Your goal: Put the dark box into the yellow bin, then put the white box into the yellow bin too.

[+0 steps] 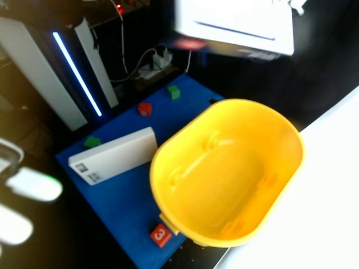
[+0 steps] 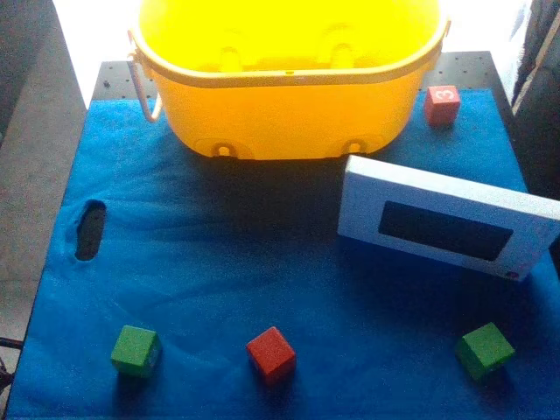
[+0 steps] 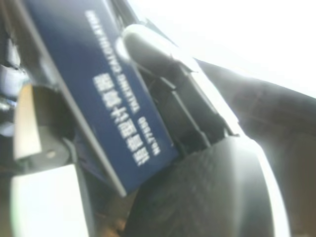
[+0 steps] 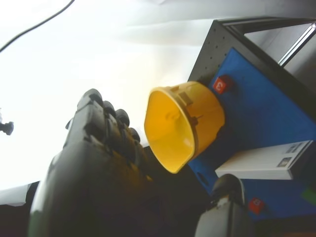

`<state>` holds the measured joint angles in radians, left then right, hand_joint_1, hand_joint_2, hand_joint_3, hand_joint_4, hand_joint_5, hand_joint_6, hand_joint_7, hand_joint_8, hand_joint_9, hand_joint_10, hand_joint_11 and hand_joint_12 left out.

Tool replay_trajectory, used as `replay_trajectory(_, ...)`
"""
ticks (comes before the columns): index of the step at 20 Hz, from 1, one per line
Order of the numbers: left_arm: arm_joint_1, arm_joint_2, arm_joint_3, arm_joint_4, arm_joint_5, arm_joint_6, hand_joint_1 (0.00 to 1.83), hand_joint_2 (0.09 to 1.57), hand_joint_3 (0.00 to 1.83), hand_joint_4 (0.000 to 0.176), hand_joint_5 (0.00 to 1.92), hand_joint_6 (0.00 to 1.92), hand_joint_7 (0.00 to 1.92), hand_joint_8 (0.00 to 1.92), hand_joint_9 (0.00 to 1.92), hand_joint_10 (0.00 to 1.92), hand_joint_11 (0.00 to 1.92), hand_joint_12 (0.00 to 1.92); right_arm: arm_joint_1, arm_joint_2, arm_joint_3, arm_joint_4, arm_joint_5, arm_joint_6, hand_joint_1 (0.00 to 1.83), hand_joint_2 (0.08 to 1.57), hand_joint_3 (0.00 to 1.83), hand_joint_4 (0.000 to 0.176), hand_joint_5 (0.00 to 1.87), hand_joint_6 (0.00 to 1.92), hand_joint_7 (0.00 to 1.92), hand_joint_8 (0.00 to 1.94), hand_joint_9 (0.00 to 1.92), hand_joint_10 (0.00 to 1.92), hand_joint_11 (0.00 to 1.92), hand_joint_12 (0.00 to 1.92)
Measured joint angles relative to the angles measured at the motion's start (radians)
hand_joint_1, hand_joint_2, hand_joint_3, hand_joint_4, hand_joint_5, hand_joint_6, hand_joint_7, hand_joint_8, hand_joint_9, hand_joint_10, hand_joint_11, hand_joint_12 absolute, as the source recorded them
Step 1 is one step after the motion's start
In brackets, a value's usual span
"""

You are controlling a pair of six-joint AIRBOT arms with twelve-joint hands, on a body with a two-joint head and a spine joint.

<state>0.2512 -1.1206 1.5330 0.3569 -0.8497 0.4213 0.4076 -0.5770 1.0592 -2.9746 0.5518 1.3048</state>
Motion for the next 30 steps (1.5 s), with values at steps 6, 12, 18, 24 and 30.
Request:
replay_trajectory(6,0.023,-0.035,0.047,-0.01,0.037,-0.074,1.29,1.02,0.0,0.0,1.24,0.33,1.21,1.02,1.17,1.14,0.97,1.49,0.0,-0.005,0.001,0.006,0.002,0.0,0.48,0.84,0.01,0.025,0.0,0.0,0.11,0.01,0.0,0.0,0.0,0.0)
replay_trajectory(12,0.028,-0.067,0.066,-0.002,0.05,-0.073,1.19,0.97,0.0,0.098,0.73,0.0,0.55,0.07,0.54,0.1,0.12,1.07,0.0,-0.006,0.001,0.008,0.002,0.0,0.46,0.83,0.0,0.04,0.0,0.0,0.11,0.01,0.0,0.0,0.0,0.0)
replay_trajectory(18,0.028,-0.068,0.066,-0.006,0.038,-0.082,1.17,0.89,0.0,0.144,0.59,0.0,0.46,0.0,0.55,0.0,0.18,0.95,0.0,-0.006,0.001,0.013,0.002,0.0,0.45,0.83,0.0,0.055,0.0,0.0,0.11,0.0,0.01,0.0,0.0,0.0)
replay_trajectory(24,0.024,-0.067,0.066,-0.009,0.032,-0.082,1.09,0.82,0.0,0.12,0.48,0.0,0.44,0.0,0.58,0.0,0.23,0.94,0.0,-0.006,0.001,0.014,0.002,0.0,0.45,0.82,0.0,0.063,0.0,0.0,0.11,0.0,0.01,0.0,0.0,0.0)
replay_trajectory(30,0.024,-0.024,0.047,-0.01,0.039,-0.086,1.12,0.85,0.0,0.121,0.43,0.0,0.36,0.0,0.43,0.0,0.04,0.99,0.0,-0.005,-0.01,0.015,0.002,0.0,0.44,0.83,0.0,0.085,0.0,0.0,0.09,0.0,0.01,0.0,0.0,0.0)
